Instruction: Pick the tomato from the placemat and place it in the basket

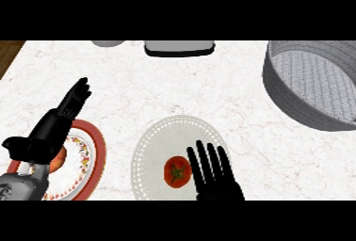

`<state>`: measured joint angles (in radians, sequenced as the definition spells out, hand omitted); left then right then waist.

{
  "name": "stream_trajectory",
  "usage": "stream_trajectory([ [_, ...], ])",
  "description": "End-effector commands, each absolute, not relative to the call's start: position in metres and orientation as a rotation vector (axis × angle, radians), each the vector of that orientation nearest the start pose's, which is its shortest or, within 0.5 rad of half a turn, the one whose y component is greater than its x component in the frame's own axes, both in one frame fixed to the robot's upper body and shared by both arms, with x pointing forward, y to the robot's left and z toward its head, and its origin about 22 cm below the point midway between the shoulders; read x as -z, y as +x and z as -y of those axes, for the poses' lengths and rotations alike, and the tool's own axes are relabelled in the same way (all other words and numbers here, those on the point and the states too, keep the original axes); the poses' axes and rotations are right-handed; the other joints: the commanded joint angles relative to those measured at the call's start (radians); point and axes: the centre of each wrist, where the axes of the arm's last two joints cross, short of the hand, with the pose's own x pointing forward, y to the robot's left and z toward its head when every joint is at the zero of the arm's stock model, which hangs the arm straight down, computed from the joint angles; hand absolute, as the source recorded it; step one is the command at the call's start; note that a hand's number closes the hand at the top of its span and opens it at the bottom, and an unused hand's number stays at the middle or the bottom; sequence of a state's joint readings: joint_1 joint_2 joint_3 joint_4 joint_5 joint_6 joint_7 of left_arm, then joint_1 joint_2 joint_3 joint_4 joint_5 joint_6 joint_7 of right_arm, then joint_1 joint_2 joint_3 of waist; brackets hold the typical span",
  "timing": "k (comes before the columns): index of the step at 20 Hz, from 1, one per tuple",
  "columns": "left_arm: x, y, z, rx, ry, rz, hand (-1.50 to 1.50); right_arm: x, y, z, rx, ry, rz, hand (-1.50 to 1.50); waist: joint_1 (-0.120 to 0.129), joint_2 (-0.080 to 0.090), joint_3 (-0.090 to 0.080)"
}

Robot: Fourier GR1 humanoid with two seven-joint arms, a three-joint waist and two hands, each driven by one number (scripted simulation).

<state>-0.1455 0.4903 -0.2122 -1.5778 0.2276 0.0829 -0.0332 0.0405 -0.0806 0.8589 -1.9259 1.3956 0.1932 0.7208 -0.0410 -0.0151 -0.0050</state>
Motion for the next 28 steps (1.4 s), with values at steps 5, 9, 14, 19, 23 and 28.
stream_trajectory([
  [5, -0.053, 0.274, -0.269, 0.349, 0.081, 1.679, 0.00, -0.133, 0.100, 0.075, -1.083, -0.829, 1.424, -1.50, 0.006, 0.006, 0.004],
  [9, -0.053, 0.274, -0.257, 0.361, 0.066, 1.691, 0.00, -0.129, 0.105, 0.067, -1.018, -0.820, 1.451, -1.50, 0.013, 0.010, 0.005],
  [14, -0.064, 0.283, -0.267, 0.366, 0.074, 1.687, 0.00, -0.126, 0.116, 0.067, -0.961, -0.803, 1.487, -1.50, 0.028, 0.013, 0.005],
  [19, -0.060, 0.265, -0.268, 0.392, 0.053, 1.692, 0.00, -0.102, 0.113, 0.064, -0.924, -0.815, 1.486, -1.50, 0.041, 0.010, 0.006],
  [23, -0.049, 0.271, -0.262, 0.386, 0.023, 1.689, 0.00, -0.078, 0.123, 0.051, -0.968, -0.839, 1.497, -1.50, 0.040, 0.014, 0.005],
  [28, -0.054, 0.274, -0.264, 0.385, 0.041, 1.686, 0.00, -0.077, 0.140, 0.058, -0.936, -0.854, 1.520, -1.50, 0.041, 0.014, 0.005],
])
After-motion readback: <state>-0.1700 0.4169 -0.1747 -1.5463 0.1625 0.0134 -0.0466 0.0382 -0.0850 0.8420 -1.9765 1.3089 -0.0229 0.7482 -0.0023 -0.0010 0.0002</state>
